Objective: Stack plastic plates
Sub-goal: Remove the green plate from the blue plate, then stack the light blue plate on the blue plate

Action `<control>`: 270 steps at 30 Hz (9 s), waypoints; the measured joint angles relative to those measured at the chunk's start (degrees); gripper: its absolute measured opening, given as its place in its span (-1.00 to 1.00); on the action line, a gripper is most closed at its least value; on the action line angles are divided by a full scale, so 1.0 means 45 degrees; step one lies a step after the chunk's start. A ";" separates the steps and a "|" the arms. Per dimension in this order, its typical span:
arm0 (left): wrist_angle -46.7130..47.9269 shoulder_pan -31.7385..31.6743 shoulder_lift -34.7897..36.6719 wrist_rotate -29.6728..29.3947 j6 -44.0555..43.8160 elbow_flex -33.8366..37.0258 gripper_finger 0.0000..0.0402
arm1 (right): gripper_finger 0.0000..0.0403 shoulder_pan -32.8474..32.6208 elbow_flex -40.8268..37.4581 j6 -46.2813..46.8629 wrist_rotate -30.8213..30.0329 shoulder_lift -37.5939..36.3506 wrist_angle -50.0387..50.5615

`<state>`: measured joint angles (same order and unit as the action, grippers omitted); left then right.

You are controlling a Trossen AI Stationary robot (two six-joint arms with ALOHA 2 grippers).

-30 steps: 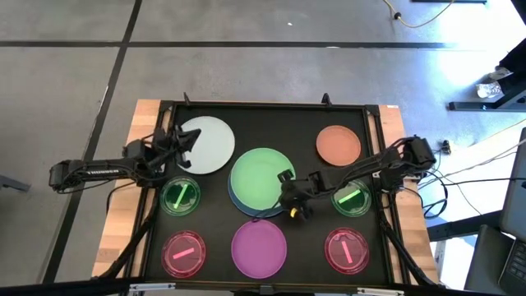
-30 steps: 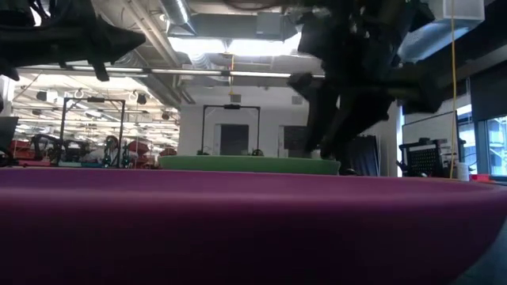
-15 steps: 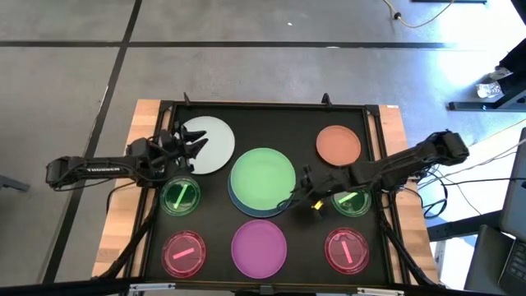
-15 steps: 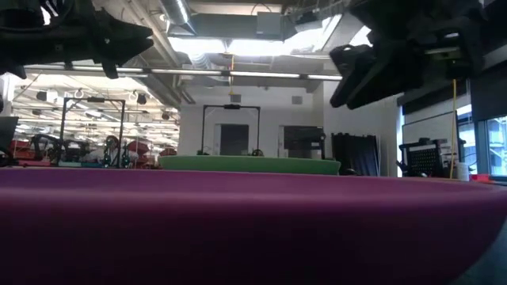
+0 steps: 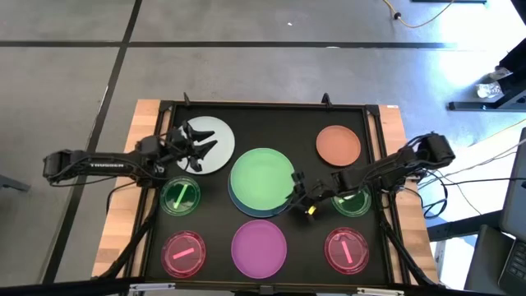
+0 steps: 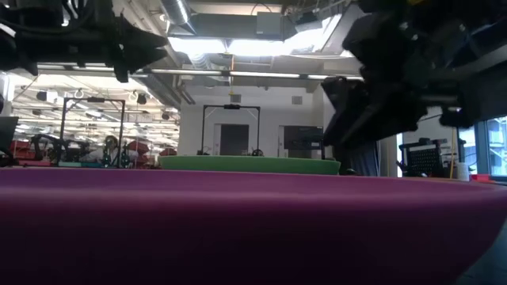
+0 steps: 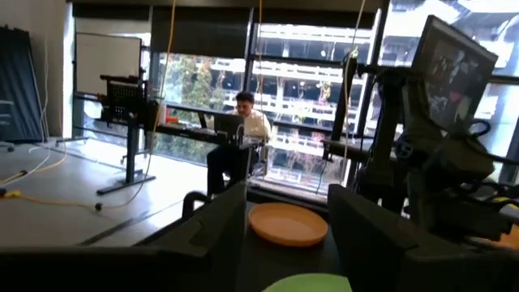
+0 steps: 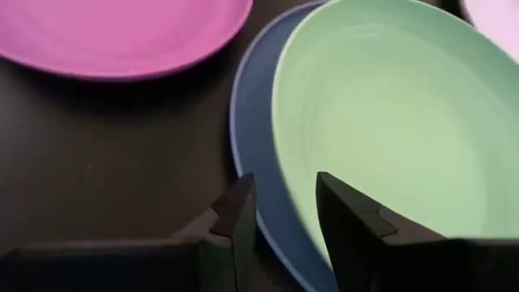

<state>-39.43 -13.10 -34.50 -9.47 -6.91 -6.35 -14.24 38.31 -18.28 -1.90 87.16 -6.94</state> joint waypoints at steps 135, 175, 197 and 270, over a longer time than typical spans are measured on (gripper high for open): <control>0.5298 0.1039 -1.6285 0.2331 0.0017 -1.0383 -0.16 | -1.00 0.7087 0.2752 -0.0690 0.2192 -0.4091 0.4812; 1.2065 0.5898 -1.3438 -0.0255 -0.1712 -1.0462 -0.16 | -1.00 0.7087 0.1936 -0.0527 0.3170 -0.0338 0.2857; 1.2379 0.7083 -0.8332 -0.3760 -0.4566 -0.7115 -0.16 | -0.29 0.7031 0.2324 0.0059 0.2307 -0.1344 0.3488; 1.5569 0.5220 -1.0181 -0.5634 -0.4611 -0.7901 -0.97 | -0.28 0.0335 -0.1134 0.1433 -0.0141 -0.2823 0.0818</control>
<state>30.63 10.38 -80.31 -34.83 -27.66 -41.90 -12.73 33.21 -11.84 -2.53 74.46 -3.26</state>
